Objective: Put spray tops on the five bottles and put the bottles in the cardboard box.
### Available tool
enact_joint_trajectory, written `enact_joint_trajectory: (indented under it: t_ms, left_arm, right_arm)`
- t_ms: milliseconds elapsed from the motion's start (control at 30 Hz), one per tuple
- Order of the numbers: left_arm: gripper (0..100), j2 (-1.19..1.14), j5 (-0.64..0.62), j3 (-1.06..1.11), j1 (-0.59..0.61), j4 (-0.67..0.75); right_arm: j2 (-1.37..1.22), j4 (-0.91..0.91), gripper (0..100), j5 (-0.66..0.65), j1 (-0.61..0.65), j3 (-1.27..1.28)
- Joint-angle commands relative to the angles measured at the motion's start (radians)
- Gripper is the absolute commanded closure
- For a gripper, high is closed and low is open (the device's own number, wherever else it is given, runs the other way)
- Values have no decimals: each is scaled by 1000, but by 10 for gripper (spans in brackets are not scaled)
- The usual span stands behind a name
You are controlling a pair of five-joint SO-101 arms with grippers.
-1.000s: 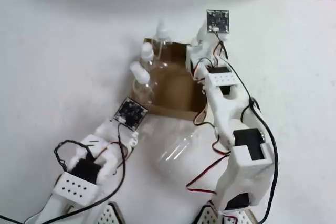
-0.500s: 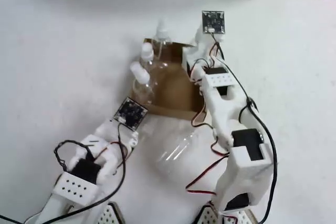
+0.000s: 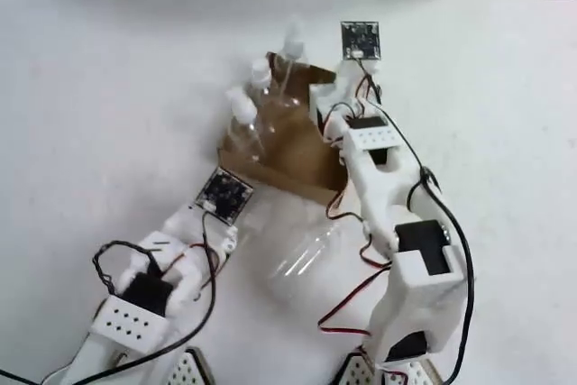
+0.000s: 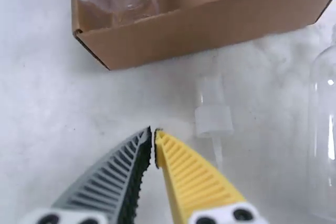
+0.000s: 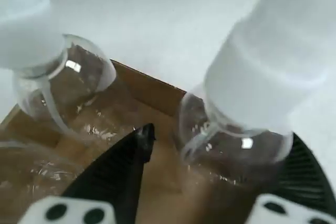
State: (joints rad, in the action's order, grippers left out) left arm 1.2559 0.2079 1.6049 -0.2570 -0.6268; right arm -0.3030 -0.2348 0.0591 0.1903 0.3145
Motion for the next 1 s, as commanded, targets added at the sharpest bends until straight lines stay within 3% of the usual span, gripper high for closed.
enact_joint_trajectory:
  t_ms: [0, 667, 967]
  left_arm:
    - [977, 13, 8, -11, 8, 32]
    - [977, 13, 8, -11, 8, 32]
    - [977, 13, 9, -11, 8, 32]
  right_arm:
    - [12, -15, 681, 5, -8, -12]
    - [31, -13, 681, 5, -15, -15]
    - [93, -99, 680, 5, -8, -12]
